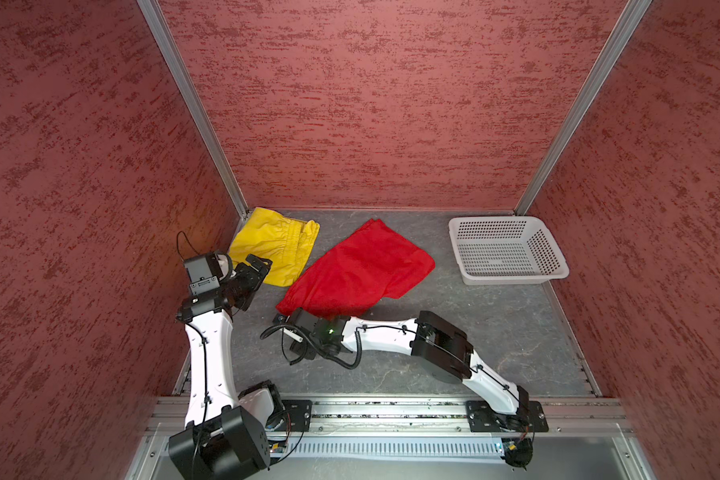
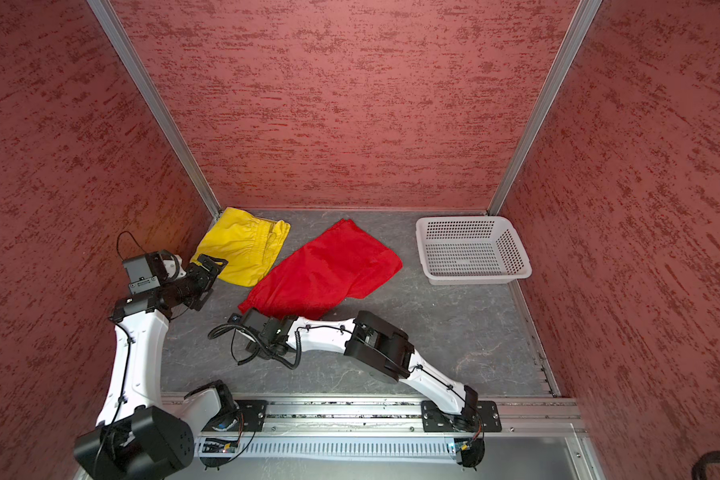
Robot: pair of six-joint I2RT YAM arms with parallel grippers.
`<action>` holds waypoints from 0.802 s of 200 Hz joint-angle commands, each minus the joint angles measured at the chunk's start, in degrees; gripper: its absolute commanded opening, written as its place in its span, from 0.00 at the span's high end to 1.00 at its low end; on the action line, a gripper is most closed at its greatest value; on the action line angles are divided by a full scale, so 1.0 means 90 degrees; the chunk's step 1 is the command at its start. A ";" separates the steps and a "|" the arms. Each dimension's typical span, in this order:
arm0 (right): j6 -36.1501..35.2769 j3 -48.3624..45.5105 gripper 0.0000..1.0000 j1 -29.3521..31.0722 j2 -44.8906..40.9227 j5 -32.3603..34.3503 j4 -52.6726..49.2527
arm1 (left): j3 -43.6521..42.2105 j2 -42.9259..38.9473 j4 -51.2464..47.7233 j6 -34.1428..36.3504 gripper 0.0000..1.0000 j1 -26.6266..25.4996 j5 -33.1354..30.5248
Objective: Fold and stack the shorts
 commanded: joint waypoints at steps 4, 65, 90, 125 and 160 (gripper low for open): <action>0.0619 -0.0279 0.65 -0.0258 -0.0054 -0.0602 0.0063 | -0.0173 0.0098 -0.0103 0.0272 0.03 0.0028 -0.0206; 0.2296 -0.1643 1.00 -0.1105 -0.0967 -0.2229 0.1976 | -0.1136 0.0429 0.0326 0.0110 0.04 -0.0661 -0.0443; 0.3162 -0.1937 1.00 -0.1432 -0.1112 -0.2856 0.2839 | -0.1121 0.0578 0.0602 -0.0165 0.00 -0.1617 -0.0954; 0.3834 -0.2391 1.00 -0.1630 -0.1400 -0.2906 0.3707 | -0.1130 0.1041 0.0756 -0.0450 0.01 -0.2222 -0.1331; 0.4265 -0.2801 1.00 -0.1783 -0.1681 -0.2905 0.4422 | -0.1139 0.1289 0.0860 -0.0642 0.00 -0.2530 -0.1537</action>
